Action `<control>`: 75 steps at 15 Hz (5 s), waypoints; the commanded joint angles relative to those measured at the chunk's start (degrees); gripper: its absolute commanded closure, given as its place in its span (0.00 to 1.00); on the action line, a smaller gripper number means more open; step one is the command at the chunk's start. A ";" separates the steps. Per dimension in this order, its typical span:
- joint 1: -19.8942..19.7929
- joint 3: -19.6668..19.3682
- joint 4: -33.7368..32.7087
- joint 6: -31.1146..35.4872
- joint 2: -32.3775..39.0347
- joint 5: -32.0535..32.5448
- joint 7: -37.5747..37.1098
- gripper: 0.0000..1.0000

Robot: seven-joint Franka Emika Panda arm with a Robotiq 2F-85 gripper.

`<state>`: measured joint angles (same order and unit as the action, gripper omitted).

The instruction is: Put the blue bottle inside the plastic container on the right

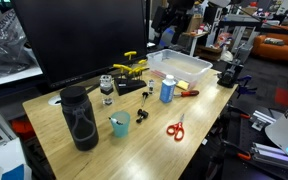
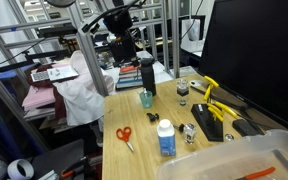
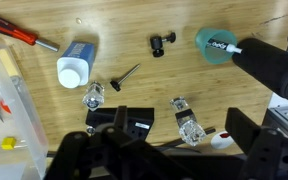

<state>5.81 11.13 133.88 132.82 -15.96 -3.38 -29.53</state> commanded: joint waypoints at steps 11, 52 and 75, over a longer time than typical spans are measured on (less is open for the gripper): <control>-1.78 -1.36 7.35 3.04 7.17 -4.19 -10.30 0.00; -4.26 -10.79 7.10 20.79 21.99 3.20 -13.75 0.00; -4.20 -12.26 1.87 20.26 30.84 -6.44 4.59 0.58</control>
<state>1.78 -1.14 136.41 153.05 14.44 -8.05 -27.25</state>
